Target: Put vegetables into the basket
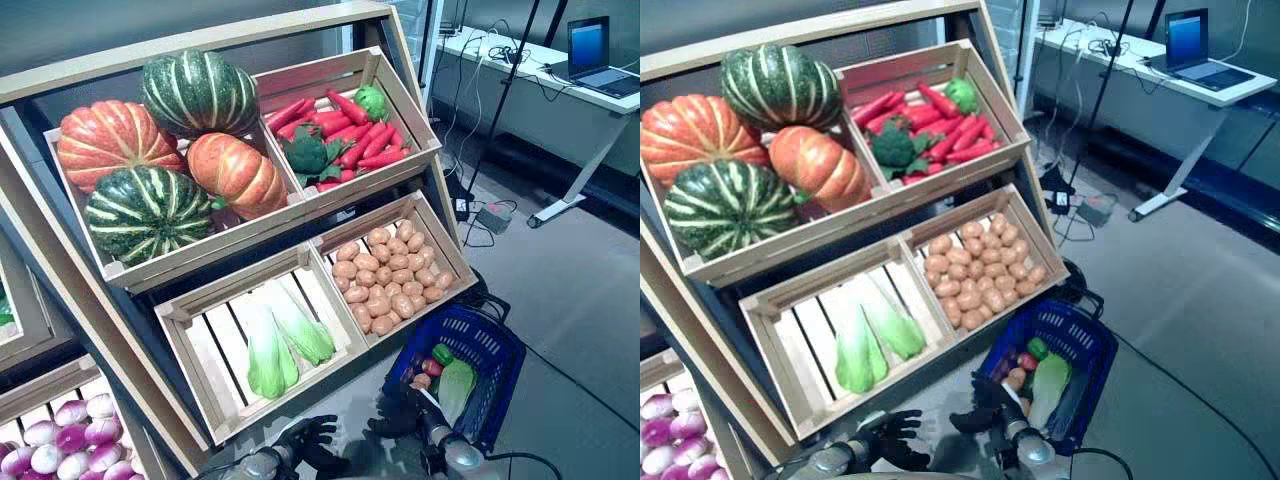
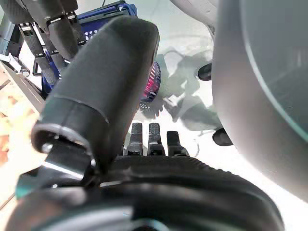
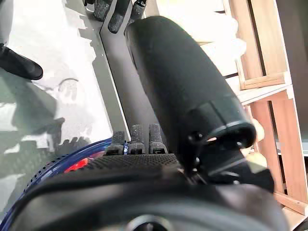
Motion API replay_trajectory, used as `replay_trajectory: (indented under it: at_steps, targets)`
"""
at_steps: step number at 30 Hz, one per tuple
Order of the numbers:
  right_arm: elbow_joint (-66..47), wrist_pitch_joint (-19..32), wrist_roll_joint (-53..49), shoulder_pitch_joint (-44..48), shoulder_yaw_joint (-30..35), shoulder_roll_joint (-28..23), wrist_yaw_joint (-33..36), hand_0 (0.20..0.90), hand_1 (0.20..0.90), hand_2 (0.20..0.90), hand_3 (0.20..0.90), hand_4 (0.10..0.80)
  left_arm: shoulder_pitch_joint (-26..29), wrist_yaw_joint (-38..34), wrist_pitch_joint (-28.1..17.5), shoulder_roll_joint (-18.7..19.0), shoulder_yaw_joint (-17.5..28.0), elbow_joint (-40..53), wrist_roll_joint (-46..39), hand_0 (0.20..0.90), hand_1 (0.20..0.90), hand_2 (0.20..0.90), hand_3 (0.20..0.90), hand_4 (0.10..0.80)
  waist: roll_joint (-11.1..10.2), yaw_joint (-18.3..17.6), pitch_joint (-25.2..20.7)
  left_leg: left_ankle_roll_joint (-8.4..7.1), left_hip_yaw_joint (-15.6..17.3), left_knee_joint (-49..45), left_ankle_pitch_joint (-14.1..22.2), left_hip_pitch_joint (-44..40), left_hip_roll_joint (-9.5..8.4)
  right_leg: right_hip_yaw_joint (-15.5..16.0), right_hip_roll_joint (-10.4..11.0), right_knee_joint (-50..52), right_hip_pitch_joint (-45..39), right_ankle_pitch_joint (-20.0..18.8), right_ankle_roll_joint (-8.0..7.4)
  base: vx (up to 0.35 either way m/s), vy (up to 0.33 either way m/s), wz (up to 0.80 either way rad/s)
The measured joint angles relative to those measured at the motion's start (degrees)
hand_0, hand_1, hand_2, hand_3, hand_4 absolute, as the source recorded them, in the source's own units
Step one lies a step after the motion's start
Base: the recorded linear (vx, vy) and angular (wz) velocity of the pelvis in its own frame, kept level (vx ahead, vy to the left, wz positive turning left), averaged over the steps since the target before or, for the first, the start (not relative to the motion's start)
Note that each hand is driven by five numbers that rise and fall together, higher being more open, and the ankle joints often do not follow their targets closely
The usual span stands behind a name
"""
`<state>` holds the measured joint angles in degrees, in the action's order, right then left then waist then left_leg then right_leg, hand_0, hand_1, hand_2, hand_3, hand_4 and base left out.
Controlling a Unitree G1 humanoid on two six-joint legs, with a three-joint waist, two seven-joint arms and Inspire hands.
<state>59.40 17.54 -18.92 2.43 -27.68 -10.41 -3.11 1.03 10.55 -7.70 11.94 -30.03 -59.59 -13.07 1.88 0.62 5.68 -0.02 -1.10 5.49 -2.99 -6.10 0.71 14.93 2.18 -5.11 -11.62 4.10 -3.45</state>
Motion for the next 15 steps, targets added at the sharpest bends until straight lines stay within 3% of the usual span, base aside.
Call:
replay_trajectory:
  at_steps: [15]
  targets:
    - [0.0,0.0,-1.8,0.0,0.0,0.0,-2.1,0.900,0.900,0.900,0.900,0.800,0.3,0.1,0.0,0.1,0.0,0.0,0.9,0.900,0.900,0.900,0.900,0.800,-0.4,0.1,0.1,-0.01,0.0,0.0,0.0,-0.1,0.00,0.0,0.0,0.0,-0.1,0.0,0.00,0.000,0.000,0.00]
